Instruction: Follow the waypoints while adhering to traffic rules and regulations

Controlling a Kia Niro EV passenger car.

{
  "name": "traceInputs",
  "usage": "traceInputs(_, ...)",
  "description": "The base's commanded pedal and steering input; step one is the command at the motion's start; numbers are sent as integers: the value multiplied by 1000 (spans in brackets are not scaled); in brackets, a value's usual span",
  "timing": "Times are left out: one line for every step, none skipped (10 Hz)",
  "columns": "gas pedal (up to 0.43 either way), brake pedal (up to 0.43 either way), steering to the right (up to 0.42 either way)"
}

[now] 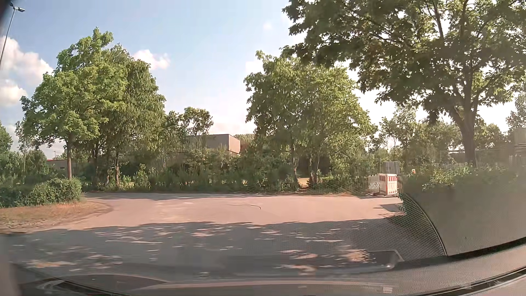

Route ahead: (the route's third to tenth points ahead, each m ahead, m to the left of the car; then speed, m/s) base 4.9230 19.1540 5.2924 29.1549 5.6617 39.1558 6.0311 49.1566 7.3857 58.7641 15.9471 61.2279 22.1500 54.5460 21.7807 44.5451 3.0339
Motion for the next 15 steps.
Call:
traceInputs(0, 12, -63)
traceInputs(0, 12, -123)
traceInputs(0, 12, -168)
traceInputs(0, 12, -211)
traceInputs(0, 12, -236)
traceInputs(0, 12, -253)
traceInputs(0, 12, -258)
traceInputs(0, 12, -293)
traceInputs(0, 12, -340)
traceInputs(0, 12, -392)
traceInputs(0, 12, -431)
traceInputs(0, 12, -430)
traceInputs(0, 79, -437)
traceInputs(0, 146, -459)
traceInputs(0, 201, -502)
